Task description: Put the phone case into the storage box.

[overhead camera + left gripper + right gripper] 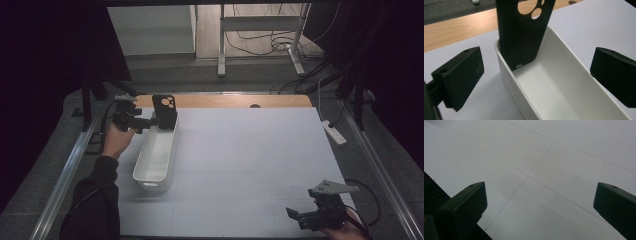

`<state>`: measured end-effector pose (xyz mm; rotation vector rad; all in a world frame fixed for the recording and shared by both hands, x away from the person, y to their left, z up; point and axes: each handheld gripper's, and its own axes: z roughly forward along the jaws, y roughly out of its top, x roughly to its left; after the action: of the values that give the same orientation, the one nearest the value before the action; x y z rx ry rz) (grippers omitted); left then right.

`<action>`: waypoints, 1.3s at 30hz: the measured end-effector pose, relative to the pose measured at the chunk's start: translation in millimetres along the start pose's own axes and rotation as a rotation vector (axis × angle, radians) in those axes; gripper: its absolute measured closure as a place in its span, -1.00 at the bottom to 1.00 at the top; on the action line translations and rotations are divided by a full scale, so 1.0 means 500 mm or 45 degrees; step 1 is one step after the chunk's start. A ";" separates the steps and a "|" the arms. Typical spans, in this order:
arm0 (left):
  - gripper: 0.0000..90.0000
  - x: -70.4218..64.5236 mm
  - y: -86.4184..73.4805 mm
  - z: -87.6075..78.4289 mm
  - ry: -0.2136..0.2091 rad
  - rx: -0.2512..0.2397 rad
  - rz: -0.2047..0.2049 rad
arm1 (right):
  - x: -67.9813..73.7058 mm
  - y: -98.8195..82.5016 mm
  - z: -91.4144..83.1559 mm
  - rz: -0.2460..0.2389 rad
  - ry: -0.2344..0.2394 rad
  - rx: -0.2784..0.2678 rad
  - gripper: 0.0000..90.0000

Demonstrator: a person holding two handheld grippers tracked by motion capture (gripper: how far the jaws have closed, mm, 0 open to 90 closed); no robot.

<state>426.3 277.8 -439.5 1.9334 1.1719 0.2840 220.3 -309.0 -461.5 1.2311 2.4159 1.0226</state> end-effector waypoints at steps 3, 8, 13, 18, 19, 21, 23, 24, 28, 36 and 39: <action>-1.00 -0.008 -0.002 -0.005 -0.010 -0.013 0.008 | 0.001 0.000 0.000 -0.001 -0.003 -0.002 -1.00; -1.00 -0.020 -0.006 -0.015 -0.043 -0.035 0.014 | 0.001 0.000 -0.001 -0.003 -0.003 -0.005 -1.00; -1.00 -0.032 -0.012 -0.026 -0.050 -0.045 0.028 | 0.002 0.000 0.000 -0.005 -0.005 -0.001 -1.00; -1.00 -0.040 -0.021 -0.035 -0.057 -0.054 0.053 | 0.002 0.000 0.000 -0.006 -0.007 -0.001 -1.00; -1.00 -0.043 -0.024 -0.037 -0.060 -0.055 0.062 | 0.002 0.000 0.000 -0.006 -0.008 -0.001 -1.00; -1.00 -0.046 -0.027 -0.040 -0.062 -0.060 0.070 | 0.002 0.000 0.000 -0.006 -0.008 -0.002 -1.00; -1.00 -0.050 -0.033 -0.044 -0.081 -0.070 0.061 | 0.002 0.000 0.000 -0.005 -0.008 -0.003 -1.00; -1.00 -0.052 -0.035 -0.047 -0.087 -0.071 0.064 | 0.002 0.000 0.000 -0.005 -0.008 -0.002 -1.00; -1.00 -0.058 -0.041 -0.054 -0.124 -0.047 0.089 | 0.003 0.000 0.000 -0.010 -0.007 0.002 -1.00; -1.00 -0.076 -0.060 -0.071 -0.118 -0.060 0.112 | 0.002 0.000 0.000 -0.006 -0.009 -0.002 -1.00; -1.00 -0.083 -0.067 -0.080 -0.121 -0.072 0.111 | 0.002 0.000 0.000 -0.006 -0.009 -0.002 -1.00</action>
<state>360.3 272.9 -430.8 1.9299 1.0097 0.2659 219.5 -308.2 -461.3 1.2263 2.4115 1.0171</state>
